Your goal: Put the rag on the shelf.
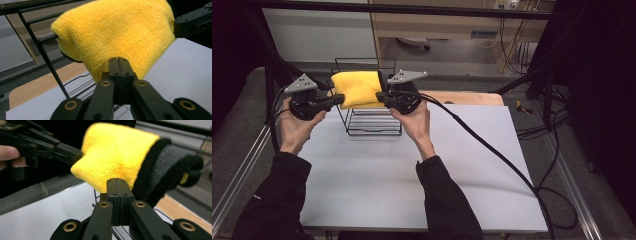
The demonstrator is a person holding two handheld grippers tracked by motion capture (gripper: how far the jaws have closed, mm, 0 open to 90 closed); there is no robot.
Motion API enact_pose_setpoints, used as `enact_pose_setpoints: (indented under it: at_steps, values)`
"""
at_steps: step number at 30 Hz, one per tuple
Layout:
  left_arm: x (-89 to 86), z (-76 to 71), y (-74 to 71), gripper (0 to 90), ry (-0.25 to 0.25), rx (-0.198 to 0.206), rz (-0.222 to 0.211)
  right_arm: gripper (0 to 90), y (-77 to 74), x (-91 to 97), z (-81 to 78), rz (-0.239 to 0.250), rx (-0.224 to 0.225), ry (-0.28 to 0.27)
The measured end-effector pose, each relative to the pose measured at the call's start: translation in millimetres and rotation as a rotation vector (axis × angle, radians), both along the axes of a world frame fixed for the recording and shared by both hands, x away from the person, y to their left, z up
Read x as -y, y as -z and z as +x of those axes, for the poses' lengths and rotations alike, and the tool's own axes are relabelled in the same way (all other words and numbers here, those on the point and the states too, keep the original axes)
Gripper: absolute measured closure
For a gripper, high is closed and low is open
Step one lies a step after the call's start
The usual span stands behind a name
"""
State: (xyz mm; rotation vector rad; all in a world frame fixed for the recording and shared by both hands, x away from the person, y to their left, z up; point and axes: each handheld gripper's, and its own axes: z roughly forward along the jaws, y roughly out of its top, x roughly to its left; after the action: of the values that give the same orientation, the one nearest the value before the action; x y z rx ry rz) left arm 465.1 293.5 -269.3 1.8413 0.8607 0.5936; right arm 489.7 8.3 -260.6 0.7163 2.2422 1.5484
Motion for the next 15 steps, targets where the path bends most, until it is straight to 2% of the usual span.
enact_pose_setpoints:
  at_steps: [7, 10, 15]
  values:
    - [0.8, 8.4, 11.2, 90.0, -0.031, -0.008, -0.022, 90.0, 15.0, -6.0, 12.9, -0.014, -0.027, 0.048]
    - [0.0, 8.0, 11.9, 89.9, -0.034, 0.0, -0.029, 89.2, 16.4, -6.9, 13.1, -0.012, -0.021, 0.044]
    - [-3.9, -0.2, 9.2, 89.3, -0.024, 0.017, -0.044, 79.4, 12.6, -2.4, 4.1, 0.008, -0.002, 0.014]
